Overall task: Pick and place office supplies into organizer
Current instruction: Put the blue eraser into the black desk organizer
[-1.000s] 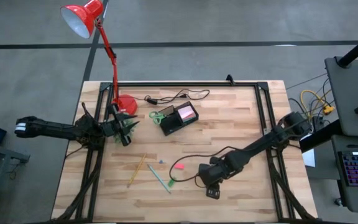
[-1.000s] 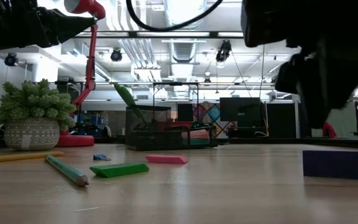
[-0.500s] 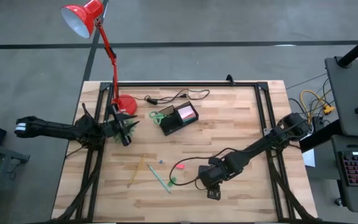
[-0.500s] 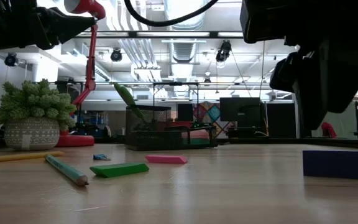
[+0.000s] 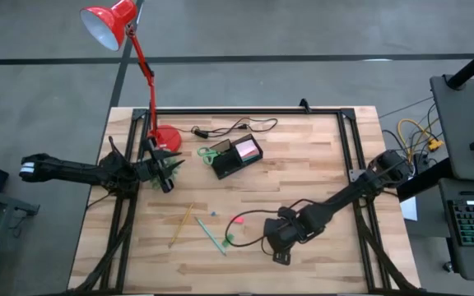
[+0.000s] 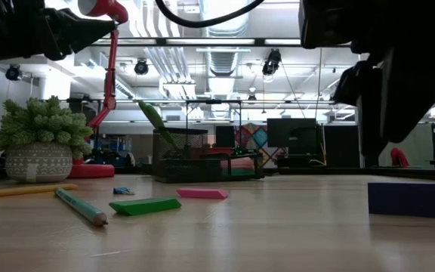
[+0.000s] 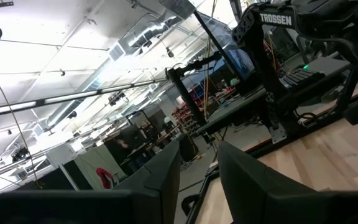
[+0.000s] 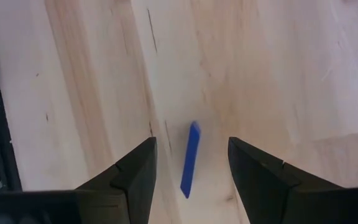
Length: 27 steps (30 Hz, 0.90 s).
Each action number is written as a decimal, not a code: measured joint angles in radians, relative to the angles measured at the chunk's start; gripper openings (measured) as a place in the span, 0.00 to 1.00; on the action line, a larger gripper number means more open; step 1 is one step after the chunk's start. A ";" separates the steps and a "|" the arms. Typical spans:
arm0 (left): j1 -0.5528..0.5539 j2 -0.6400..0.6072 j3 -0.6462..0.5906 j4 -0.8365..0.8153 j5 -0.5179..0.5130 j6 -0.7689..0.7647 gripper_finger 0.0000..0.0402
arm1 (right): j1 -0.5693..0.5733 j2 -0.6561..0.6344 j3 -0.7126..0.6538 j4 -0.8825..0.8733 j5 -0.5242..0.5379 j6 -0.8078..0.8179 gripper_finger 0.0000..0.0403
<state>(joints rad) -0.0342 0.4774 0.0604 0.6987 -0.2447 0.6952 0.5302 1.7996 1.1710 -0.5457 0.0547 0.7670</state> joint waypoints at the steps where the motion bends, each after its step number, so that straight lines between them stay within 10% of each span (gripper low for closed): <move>1: 0.000 0.000 0.002 0.000 0.000 0.000 0.24 | 0.003 0.000 0.000 0.000 0.004 0.000 0.46; 27: 0.000 -0.002 0.004 0.001 0.001 0.002 0.24 | 0.028 0.114 0.004 -0.004 0.025 0.040 0.46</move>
<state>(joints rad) -0.0343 0.4755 0.0647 0.6998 -0.2436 0.6969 0.5587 1.9138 1.1751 -0.5495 0.0797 0.8069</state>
